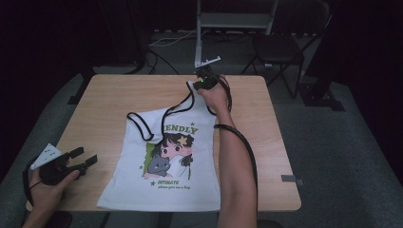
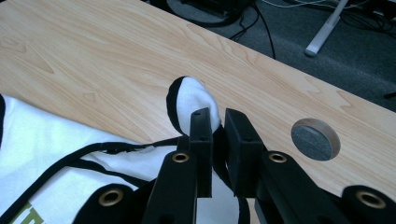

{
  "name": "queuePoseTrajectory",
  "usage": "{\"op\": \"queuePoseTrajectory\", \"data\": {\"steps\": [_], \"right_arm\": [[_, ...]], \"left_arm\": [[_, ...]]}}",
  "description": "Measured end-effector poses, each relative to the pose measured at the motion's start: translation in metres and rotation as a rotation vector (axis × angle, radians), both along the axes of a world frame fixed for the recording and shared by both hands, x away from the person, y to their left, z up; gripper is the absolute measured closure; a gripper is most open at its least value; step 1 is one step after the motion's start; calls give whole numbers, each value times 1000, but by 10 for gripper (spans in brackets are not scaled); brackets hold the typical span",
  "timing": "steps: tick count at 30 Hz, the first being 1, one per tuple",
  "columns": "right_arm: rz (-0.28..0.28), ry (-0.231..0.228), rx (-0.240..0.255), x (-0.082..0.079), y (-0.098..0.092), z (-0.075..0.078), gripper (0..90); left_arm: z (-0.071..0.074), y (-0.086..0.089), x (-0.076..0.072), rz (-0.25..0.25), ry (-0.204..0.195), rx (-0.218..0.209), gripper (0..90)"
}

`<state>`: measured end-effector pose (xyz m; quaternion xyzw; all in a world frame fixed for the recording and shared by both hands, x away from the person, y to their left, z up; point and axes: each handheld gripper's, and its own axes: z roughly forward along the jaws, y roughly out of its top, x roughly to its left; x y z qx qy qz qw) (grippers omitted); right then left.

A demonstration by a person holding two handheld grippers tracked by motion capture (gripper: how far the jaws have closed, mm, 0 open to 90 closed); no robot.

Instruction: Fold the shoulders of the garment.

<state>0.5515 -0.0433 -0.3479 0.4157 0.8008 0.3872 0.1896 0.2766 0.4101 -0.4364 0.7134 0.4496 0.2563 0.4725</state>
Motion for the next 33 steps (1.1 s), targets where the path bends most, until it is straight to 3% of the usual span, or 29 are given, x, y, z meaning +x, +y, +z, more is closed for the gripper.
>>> {"op": "queuePoseTrajectory", "data": {"steps": [11,19,33], "right_arm": [[-5,-21,21,-7,-2,1,817],[16,-44,15,-15,6,6,816],[17,-73,28,-35,9,6,814]], "left_arm": [[0,-1,0,-4,-4,5,296],[0,-1,0,-9,-2,13,296],[0,-2,-1,-17,-2,-3,297]]}}
